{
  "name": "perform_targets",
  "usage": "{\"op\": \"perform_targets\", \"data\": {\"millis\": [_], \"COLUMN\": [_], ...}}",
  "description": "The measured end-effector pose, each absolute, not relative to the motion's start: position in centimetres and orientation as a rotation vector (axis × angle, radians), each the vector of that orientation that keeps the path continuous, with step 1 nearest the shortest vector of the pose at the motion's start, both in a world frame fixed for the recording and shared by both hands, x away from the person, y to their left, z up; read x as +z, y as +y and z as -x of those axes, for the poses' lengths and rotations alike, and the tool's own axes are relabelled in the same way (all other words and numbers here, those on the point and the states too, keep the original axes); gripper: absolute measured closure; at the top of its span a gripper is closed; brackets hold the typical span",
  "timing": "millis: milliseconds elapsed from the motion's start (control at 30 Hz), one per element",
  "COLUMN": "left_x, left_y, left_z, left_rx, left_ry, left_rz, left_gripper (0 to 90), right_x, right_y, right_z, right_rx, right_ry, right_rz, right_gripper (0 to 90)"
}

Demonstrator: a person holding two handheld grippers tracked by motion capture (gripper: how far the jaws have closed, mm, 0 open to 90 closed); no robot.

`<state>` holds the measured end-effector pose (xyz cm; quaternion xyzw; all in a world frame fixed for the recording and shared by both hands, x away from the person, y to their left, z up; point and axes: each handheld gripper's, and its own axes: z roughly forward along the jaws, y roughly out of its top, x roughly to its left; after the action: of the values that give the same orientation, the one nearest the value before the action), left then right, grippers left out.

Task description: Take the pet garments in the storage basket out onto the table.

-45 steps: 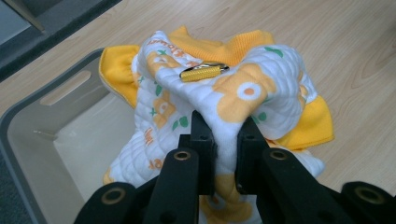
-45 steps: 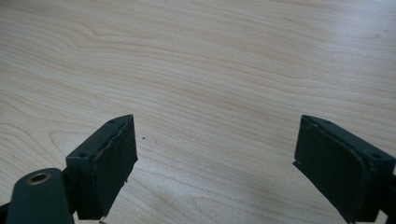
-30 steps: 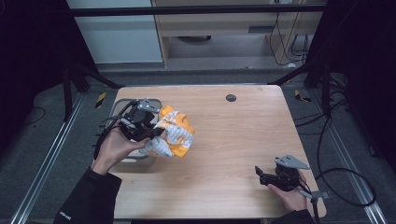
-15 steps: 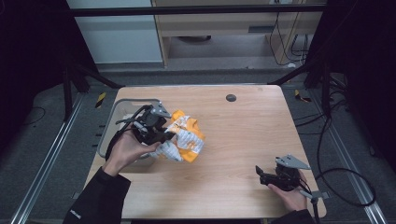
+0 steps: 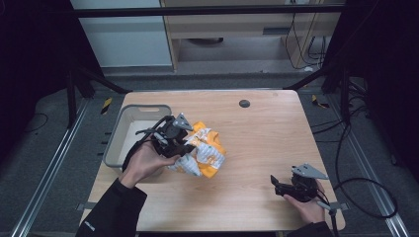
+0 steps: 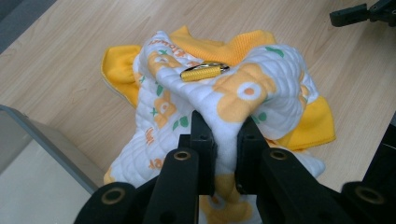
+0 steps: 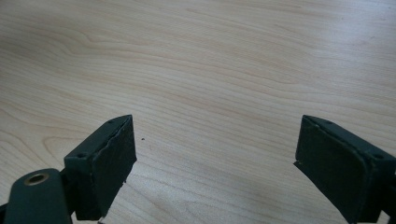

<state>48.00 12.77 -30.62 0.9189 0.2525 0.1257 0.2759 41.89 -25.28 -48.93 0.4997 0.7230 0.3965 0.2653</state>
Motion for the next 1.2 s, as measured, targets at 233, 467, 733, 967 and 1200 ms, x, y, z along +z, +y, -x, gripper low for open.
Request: {"op": "perform_targets", "data": {"millis": [233, 467, 733, 967, 1200], "left_x": [-31.9, -33.3, -34.9, -36.3, -37.7], "left_y": [11.9, 11.0, 9.9, 9.0, 8.2], "left_z": [-48.1, -48.2, -48.2, -48.2, -48.3], "left_rx": [0.32, 0.298, 0.278, 0.26, 0.247], "left_ry": [0.663, 0.65, 0.634, 0.62, 0.604], "left_rz": [-2.488, -2.505, -2.511, -2.517, -2.523], "left_gripper": [81.1, 81.1, 81.0, 81.0, 81.0], "right_x": [-48.8, -48.8, -48.8, -48.9, -48.8], "right_y": [-25.3, -25.3, -25.4, -25.4, -25.4], "right_z": [-41.8, -41.8, -41.8, -41.8, -41.8], "right_rx": [1.075, 1.077, 1.072, 1.067, 1.071], "right_ry": [1.944, 1.94, 1.938, 1.936, 1.934], "right_rz": [-1.358, -1.362, -1.356, -1.349, -1.355], "right_gripper": [12.0, 11.9, 11.6, 11.5, 11.4]}}
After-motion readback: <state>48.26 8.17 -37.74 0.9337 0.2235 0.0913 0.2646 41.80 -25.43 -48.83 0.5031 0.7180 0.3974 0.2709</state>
